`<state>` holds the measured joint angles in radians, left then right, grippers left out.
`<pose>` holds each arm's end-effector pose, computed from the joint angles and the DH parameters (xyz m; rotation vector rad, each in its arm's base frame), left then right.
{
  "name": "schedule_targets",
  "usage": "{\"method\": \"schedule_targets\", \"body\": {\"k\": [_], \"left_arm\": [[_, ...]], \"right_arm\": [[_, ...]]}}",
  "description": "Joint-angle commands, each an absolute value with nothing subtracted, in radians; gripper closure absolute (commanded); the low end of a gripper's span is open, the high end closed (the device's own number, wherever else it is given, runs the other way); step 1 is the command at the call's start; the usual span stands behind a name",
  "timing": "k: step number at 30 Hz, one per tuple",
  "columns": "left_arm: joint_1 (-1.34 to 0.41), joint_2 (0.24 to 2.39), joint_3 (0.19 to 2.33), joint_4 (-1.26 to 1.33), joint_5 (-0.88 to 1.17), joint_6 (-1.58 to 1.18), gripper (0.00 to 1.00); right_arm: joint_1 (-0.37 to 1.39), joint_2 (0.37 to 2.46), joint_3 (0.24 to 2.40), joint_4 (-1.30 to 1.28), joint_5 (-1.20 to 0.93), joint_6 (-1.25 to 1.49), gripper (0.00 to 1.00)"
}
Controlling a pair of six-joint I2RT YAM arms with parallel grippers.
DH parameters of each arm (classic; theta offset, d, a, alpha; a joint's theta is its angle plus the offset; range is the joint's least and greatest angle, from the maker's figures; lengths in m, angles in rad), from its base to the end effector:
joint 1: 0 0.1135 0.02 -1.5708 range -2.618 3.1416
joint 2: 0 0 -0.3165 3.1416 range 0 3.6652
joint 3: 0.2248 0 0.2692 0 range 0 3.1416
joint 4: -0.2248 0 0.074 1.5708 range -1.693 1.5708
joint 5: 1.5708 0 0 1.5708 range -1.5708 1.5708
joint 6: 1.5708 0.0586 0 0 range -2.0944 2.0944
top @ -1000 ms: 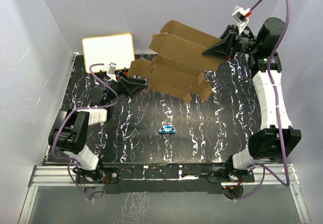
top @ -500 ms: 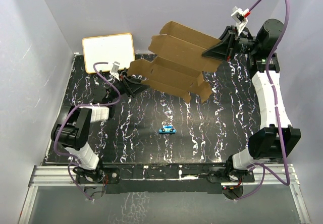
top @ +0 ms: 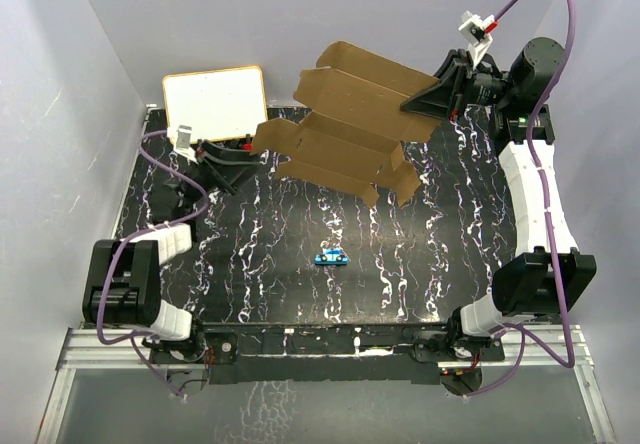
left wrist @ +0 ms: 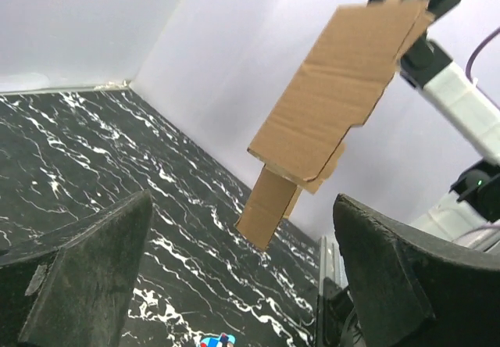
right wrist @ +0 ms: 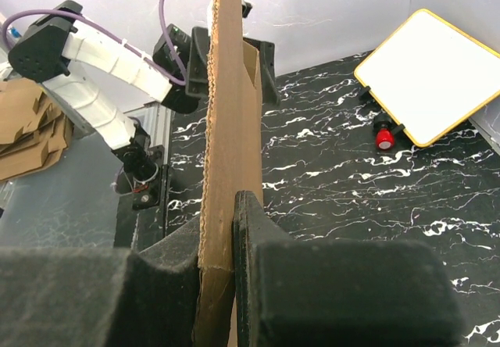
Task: Fold the paper box
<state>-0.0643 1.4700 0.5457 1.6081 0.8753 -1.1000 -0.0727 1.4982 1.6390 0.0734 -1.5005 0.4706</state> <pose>0.2771 -0.0629 0.3255 0.3273 1.2306 -1.4045 0.3282 0.0347 0.5420 -0.9498 1.4302 1.3014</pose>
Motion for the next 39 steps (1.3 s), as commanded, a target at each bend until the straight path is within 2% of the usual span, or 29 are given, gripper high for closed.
{"method": "schedule_targets", "body": {"k": [1, 5, 7, 9, 12, 16, 23, 39], "left_arm": [[0.004, 1.465, 0.62, 1.807, 0.917, -1.292, 0.03], [0.007, 1.493, 0.654, 1.807, 0.956, -1.335, 0.09], [0.007, 1.504, 0.659, 1.807, 0.966, -1.334, 0.16], [0.006, 1.522, 0.672, 1.807, 0.979, -1.342, 0.29], [-0.006, 1.551, 0.706, 1.807, 1.004, -1.363, 0.34], [-0.067, 1.581, 0.748, 1.807, 1.034, -1.345, 0.33], [-0.129, 1.579, 0.765, 1.807, 1.071, -1.306, 0.29], [-0.147, 1.529, 0.755, 1.807, 1.14, -1.291, 0.27]], "right_arm": [[-0.072, 1.481, 1.675, 0.189, -1.518, 0.534, 0.92], [-0.07, 1.479, 1.67, 0.261, -1.526, 0.604, 0.92], [-0.069, 1.48, 1.665, 0.313, -1.53, 0.652, 0.92], [-0.067, 1.482, 1.66, 0.378, -1.534, 0.708, 0.92], [-0.061, 1.488, 1.644, 0.509, -1.537, 0.818, 0.92], [-0.06, 1.495, 1.616, 0.691, -1.536, 0.961, 0.92], [-0.059, 1.496, 1.619, 0.697, -1.536, 0.971, 0.92], [-0.06, 1.505, 1.629, 0.706, -1.537, 0.976, 0.92]]}}
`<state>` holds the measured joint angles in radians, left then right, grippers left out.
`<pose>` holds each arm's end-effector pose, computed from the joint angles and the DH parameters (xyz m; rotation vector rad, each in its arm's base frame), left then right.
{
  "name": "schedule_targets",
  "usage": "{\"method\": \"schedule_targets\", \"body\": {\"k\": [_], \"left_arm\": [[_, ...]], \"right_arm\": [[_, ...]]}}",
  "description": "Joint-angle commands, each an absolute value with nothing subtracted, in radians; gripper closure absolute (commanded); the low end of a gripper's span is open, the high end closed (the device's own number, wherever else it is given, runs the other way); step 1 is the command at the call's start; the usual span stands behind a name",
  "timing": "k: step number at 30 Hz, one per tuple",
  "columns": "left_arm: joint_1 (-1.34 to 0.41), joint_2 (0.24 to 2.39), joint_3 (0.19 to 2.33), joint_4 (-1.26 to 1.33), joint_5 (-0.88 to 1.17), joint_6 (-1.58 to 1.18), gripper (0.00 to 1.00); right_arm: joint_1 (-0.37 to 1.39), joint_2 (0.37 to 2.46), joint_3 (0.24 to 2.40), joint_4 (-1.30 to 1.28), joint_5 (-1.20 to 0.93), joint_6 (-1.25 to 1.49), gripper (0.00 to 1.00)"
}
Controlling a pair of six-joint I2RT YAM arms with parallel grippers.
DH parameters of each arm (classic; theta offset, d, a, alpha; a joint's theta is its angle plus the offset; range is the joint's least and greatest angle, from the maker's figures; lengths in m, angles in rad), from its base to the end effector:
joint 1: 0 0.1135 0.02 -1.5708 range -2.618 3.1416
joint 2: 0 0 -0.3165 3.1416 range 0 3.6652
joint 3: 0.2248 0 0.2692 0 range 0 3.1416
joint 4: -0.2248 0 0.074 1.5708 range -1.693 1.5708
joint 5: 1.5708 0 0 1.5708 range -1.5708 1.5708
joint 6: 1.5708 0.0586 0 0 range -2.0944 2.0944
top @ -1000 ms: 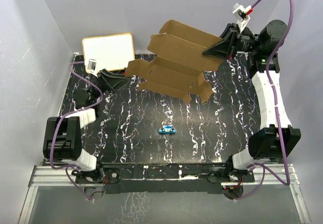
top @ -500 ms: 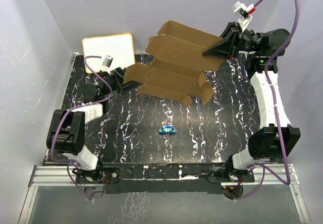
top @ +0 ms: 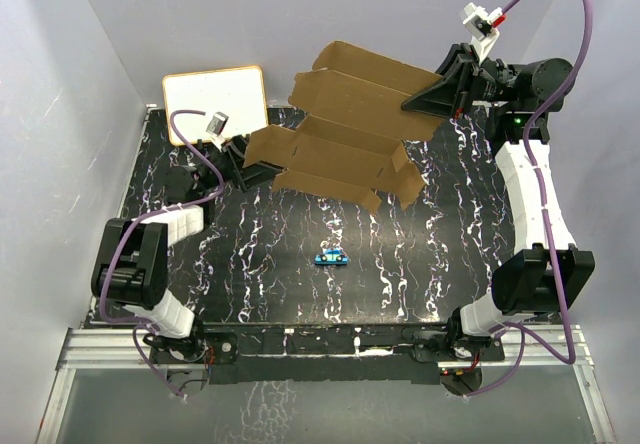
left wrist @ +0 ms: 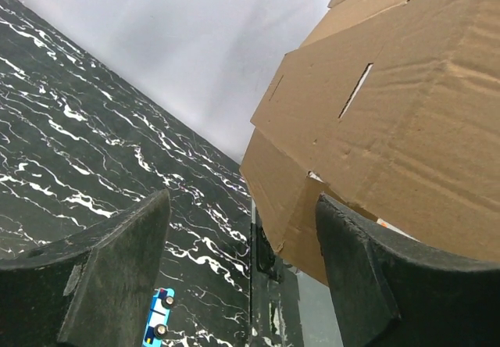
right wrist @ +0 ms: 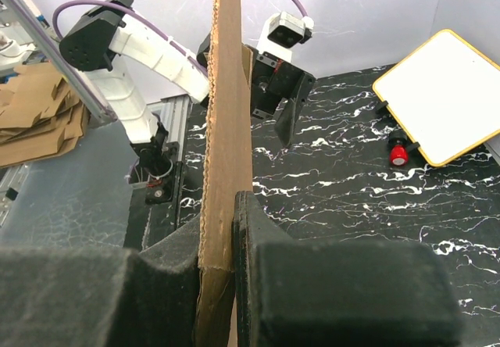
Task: Fold the paper box
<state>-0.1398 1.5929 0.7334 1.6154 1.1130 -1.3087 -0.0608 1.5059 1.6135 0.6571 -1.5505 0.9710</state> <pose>0.3060 -0.0962 0.3388 0.5422 1.3584 -1.6684 0.3112 0.0398 0.5692 -1.0339 1.3758 1.3122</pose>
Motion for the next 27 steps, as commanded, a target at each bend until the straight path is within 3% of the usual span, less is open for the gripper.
{"method": "schedule_targets", "body": {"k": [1, 15, 21, 27], "left_arm": [[-0.152, 1.528, 0.755, 1.807, 1.142, -1.29, 0.27], [-0.199, 1.555, 0.755, 1.807, 1.137, -1.292, 0.28], [-0.205, 1.573, 0.758, 1.807, 1.119, -1.296, 0.39], [-0.216, 1.591, 0.775, 1.808, 1.103, -1.298, 0.4]], "right_arm": [[-0.059, 1.506, 1.629, 0.707, -1.536, 0.977, 0.92], [-0.059, 1.502, 1.624, 0.72, -1.531, 0.987, 0.92], [-0.059, 1.501, 1.617, 0.753, -1.531, 1.013, 0.92], [-0.057, 1.499, 1.611, 0.759, -1.529, 1.019, 0.92]]}}
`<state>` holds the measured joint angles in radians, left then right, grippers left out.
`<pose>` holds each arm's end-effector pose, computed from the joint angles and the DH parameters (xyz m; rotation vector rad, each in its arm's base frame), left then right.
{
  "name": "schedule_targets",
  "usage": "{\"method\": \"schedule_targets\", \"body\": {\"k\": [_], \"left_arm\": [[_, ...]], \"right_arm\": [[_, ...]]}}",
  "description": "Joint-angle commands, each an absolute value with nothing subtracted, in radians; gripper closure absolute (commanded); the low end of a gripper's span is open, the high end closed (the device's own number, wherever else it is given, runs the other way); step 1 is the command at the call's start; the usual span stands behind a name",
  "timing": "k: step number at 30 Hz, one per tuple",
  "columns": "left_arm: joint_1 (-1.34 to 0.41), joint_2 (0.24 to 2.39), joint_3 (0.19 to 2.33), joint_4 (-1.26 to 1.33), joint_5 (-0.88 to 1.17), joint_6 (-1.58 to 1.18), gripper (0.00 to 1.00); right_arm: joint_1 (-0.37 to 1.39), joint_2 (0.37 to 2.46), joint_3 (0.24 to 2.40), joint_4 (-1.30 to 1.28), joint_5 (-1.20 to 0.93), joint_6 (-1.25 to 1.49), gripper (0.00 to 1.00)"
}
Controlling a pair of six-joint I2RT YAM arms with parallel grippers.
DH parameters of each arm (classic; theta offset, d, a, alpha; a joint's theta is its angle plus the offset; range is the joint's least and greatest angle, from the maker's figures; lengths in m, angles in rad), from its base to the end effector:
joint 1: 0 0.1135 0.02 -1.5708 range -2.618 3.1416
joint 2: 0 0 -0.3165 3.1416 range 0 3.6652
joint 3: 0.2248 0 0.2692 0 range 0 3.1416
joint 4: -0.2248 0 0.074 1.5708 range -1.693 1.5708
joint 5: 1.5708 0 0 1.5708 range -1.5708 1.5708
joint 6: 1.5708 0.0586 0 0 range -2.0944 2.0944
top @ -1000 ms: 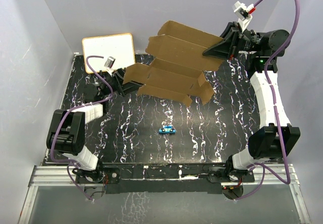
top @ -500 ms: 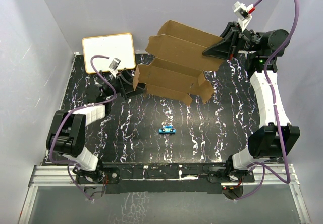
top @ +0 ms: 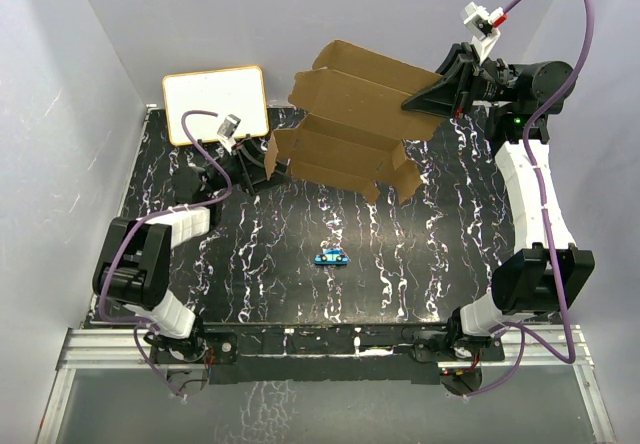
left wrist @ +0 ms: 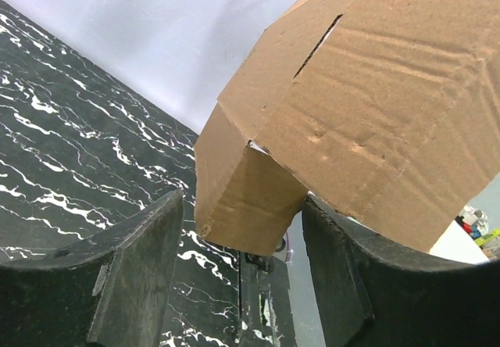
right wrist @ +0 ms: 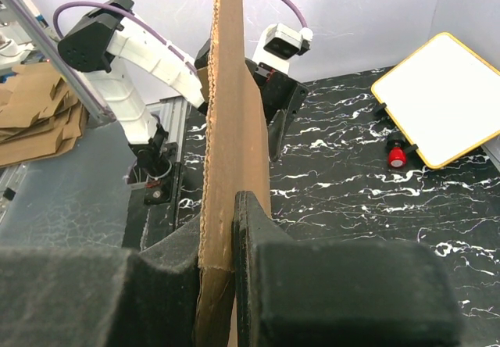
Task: Fold the paper box
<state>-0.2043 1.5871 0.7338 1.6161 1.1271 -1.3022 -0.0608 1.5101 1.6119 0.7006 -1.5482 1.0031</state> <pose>0.2973 -0.1157 0.3402 0.6147 1.3509 -1.7140 0.3111 0.0398 0.5699 -1.0348 1.3705 1.3085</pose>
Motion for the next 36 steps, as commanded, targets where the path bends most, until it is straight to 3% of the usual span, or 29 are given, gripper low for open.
{"method": "schedule_targets", "body": {"k": [1, 5, 17, 27, 32, 36], "left_arm": [[-0.219, 1.594, 0.78, 1.807, 1.102, -1.296, 0.41], [-0.227, 1.608, 0.789, 1.807, 1.089, -1.291, 0.5], [-0.231, 1.609, 0.788, 1.807, 1.058, -1.297, 0.52], [-0.215, 1.619, 0.761, 1.807, 0.986, -1.332, 0.39], [-0.134, 1.569, 0.687, 1.807, 0.964, -1.327, 0.23], [-0.043, 1.507, 0.594, 1.807, 0.913, -1.291, 0.22]], "right_arm": [[-0.058, 1.498, 1.611, 0.762, -1.529, 1.021, 0.92], [-0.057, 1.497, 1.605, 0.773, -1.528, 1.028, 0.92], [-0.058, 1.494, 1.595, 0.778, -1.526, 1.035, 0.92], [-0.06, 1.497, 1.599, 0.779, -1.53, 1.04, 0.92], [-0.073, 1.497, 1.605, 0.779, -1.536, 1.041, 0.92], [-0.075, 1.497, 1.607, 0.783, -1.534, 1.047, 0.92]]}}
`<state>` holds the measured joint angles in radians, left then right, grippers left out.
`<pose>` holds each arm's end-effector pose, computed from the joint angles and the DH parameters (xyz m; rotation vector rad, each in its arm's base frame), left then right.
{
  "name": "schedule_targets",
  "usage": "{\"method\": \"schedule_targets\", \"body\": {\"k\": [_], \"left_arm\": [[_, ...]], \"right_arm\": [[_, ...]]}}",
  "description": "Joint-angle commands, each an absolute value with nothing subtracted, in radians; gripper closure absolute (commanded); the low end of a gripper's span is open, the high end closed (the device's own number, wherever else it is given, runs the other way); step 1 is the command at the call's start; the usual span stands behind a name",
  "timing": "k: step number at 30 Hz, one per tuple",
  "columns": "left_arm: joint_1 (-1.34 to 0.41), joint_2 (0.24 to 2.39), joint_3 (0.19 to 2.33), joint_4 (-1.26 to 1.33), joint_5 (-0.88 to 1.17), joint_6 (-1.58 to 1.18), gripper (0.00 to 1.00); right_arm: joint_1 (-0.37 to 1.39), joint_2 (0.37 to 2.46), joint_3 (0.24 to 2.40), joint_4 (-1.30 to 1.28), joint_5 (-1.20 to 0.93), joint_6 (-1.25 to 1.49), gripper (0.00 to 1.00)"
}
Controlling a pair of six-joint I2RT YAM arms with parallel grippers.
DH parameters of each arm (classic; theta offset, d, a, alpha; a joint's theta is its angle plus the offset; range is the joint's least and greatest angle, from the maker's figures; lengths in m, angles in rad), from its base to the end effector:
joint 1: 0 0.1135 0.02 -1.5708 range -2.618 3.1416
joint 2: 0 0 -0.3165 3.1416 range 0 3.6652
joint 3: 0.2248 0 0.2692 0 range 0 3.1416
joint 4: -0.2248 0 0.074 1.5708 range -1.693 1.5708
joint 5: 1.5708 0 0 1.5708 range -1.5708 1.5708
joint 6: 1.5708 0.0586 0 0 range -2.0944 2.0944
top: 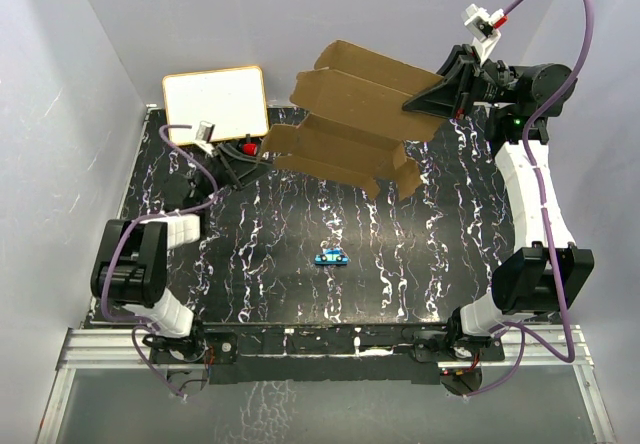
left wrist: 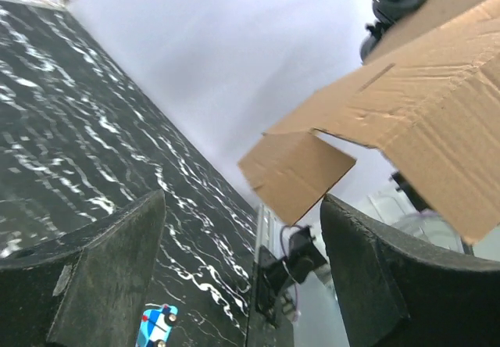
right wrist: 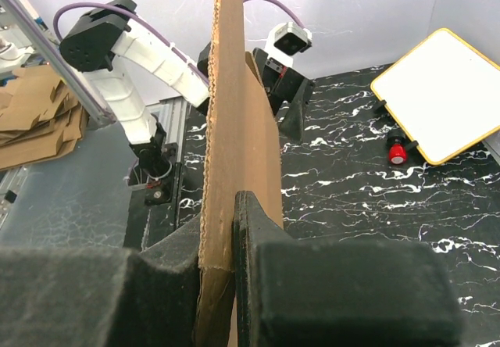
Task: Fold the paper box
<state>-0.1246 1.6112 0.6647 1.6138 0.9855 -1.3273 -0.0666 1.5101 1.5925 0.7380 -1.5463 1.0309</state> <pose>0.3099 -0.0880 0.3177 0.3289 1.3759 -1.6786 0.3121 0.0379 0.5660 -1.0227 1.3782 1.3116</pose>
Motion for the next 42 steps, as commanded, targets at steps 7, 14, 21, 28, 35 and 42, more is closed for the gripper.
{"method": "schedule_targets", "body": {"k": [7, 14, 21, 28, 35, 42], "left_arm": [[-0.009, 1.49, 0.536, 1.807, 0.855, -1.278, 0.22], [-0.058, 1.547, 0.628, 1.807, 0.925, -1.341, 0.24], [-0.101, 1.531, 0.654, 1.807, 1.004, -1.314, 0.24], [-0.135, 1.555, 0.691, 1.807, 1.018, -1.322, 0.25], [-0.155, 1.522, 0.691, 1.807, 1.061, -1.325, 0.25], [-0.174, 1.517, 0.696, 1.807, 1.088, -1.325, 0.25]], "right_arm": [[-0.074, 1.493, 1.607, 0.802, -1.532, 1.064, 0.92], [-0.074, 1.497, 1.606, 0.809, -1.53, 1.071, 0.92], [-0.074, 1.501, 1.613, 0.813, -1.529, 1.079, 0.92], [-0.075, 1.497, 1.611, 0.827, -1.526, 1.091, 0.92], [-0.074, 1.507, 1.617, 0.829, -1.526, 1.091, 0.92], [-0.075, 1.506, 1.616, 0.83, -1.522, 1.092, 0.92]]}}
